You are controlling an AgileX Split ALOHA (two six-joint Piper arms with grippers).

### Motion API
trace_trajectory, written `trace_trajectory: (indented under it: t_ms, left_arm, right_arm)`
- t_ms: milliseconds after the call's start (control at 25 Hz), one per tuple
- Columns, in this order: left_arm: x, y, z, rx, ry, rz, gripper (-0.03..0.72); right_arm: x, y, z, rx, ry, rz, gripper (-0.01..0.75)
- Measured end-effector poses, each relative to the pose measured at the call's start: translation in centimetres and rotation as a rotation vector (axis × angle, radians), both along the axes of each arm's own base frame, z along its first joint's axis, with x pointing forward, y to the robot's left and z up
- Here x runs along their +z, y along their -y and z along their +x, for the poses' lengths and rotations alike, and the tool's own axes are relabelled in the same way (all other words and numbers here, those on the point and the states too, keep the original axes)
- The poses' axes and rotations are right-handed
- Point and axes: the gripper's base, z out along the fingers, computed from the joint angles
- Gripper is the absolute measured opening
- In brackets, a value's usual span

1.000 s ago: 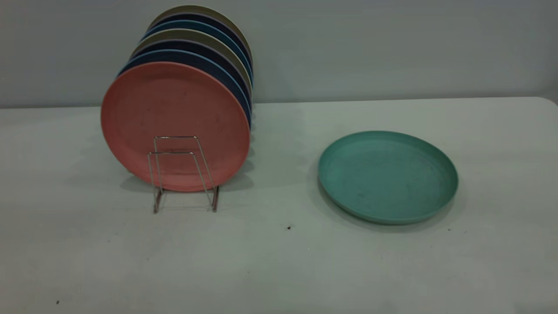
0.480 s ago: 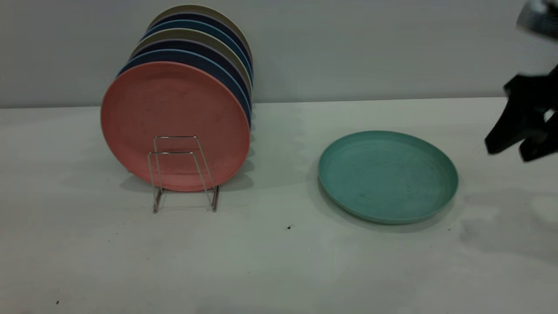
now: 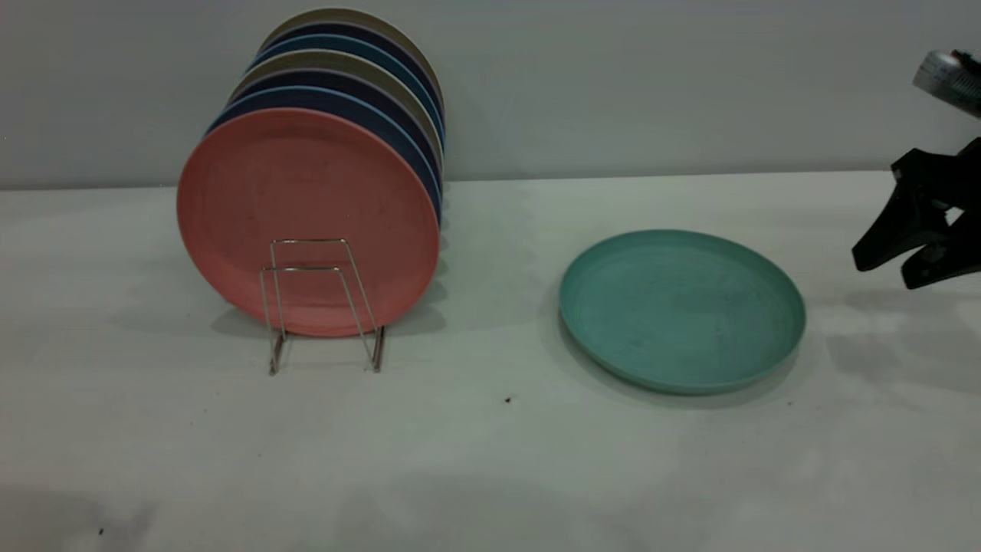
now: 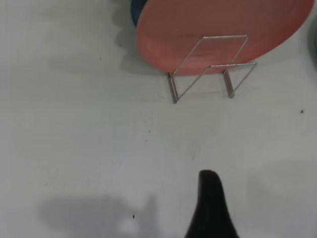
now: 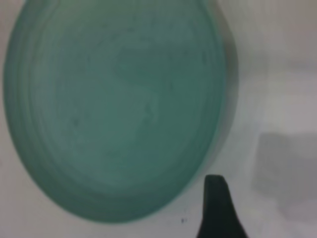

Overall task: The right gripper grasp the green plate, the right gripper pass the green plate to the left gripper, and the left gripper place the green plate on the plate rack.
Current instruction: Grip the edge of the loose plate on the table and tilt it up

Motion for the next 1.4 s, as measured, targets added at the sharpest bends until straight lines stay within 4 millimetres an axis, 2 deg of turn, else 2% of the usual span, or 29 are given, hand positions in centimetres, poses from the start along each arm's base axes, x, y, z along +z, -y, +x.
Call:
trace_trajectory:
  t_ms: [200, 480, 720, 920, 1000, 1080, 1280, 1400]
  left_arm:
    - [-0.3, 0.0, 0.6, 0.018, -0.001, -0.018, 0.565]
    - [-0.3, 0.0, 0.7, 0.022, 0.010, -0.017, 0.565]
    - [-0.3, 0.0, 0.7, 0.022, 0.010, -0.017, 0.565]
    - [-0.3, 0.0, 0.7, 0.022, 0.010, -0.017, 0.565]
    - [-0.3, 0.0, 0.7, 0.022, 0.010, -0.017, 0.565]
    - [-0.3, 0.0, 0.7, 0.022, 0.010, -0.017, 0.565]
    - [-0.2, 0.1, 0.7, 0.031, 0.009, -0.038, 0.565]
    - [-0.2, 0.2, 0.8, 0.038, 0.011, -0.067, 0.565]
  right_arm:
    - [-2.8, 0.1, 1.6, 0.016, -0.037, 0.044, 0.510]
    - [-6.2, -0.9, 2.5, 0.012, -0.080, 0.135, 0.510]
    - [-6.3, -2.9, 2.9, 0.035, -0.062, 0.171, 0.510]
    - [-6.4, -3.9, 3.2, 0.037, -0.043, 0.134, 0.498]
    - [-6.5, -4.2, 3.3, 0.034, -0.034, 0.116, 0.459]
    - [-6.5, -4.5, 3.5, 0.015, -0.032, 0.106, 0.375]
    - [-6.7, -4.2, 3.8, -0.043, -0.020, 0.069, 0.062]
    - [-6.7, -4.2, 3.8, -0.047, -0.020, 0.064, 0.015]
